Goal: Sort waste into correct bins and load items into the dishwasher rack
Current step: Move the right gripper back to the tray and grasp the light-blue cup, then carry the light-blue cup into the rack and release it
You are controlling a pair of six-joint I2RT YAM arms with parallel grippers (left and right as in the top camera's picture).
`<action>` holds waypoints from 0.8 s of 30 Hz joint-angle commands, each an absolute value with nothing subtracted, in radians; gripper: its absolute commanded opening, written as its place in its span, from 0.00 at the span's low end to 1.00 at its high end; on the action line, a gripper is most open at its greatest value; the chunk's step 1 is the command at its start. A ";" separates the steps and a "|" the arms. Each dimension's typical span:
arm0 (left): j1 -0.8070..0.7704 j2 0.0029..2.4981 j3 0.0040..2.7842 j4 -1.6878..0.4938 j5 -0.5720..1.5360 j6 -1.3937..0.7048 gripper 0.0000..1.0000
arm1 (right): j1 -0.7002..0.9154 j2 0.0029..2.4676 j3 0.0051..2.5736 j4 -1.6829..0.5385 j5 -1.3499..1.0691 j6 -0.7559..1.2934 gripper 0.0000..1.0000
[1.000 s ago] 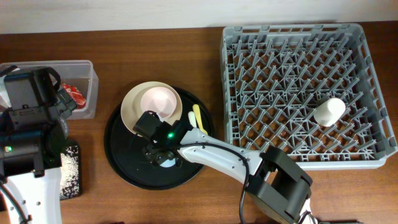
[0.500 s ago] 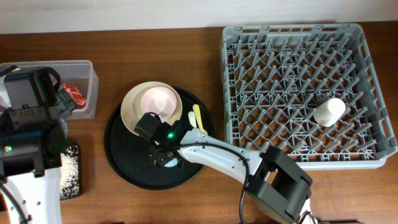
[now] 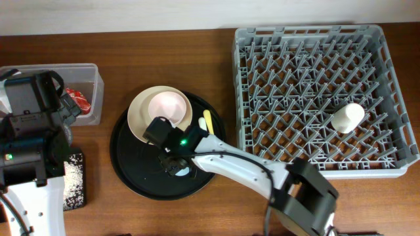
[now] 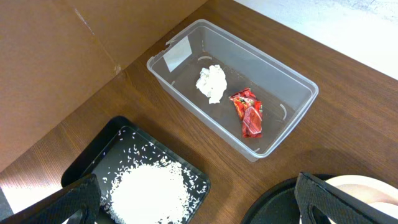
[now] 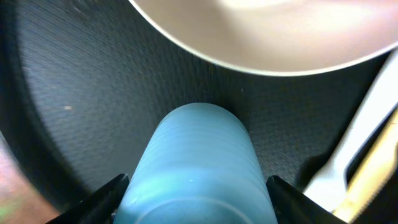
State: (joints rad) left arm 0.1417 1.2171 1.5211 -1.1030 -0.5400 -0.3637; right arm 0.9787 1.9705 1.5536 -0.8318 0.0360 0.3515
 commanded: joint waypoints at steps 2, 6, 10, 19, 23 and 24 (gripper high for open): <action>0.145 1.211 1.530 -1.101 -0.554 -0.377 0.99 | 0.974 1.839 1.559 -0.868 0.035 0.357 0.67; 0.145 1.211 1.530 -1.101 -0.554 -0.377 0.99 | 0.931 1.688 1.559 -1.012 0.038 0.357 0.63; 0.145 1.211 1.530 -1.101 -0.554 -0.377 0.99 | 0.813 1.543 1.559 -1.132 0.046 0.356 0.62; 0.145 1.211 1.530 -1.101 -0.554 -0.377 0.99 | 0.464 1.460 1.514 -1.302 0.118 0.345 0.63; 0.145 1.211 1.530 -1.101 -0.554 -0.377 0.99 | 0.405 1.461 1.362 -1.159 0.117 0.345 0.63; 0.145 1.211 1.530 -1.101 -0.554 -0.377 0.99 | 0.404 1.461 1.327 -1.110 0.117 0.344 0.63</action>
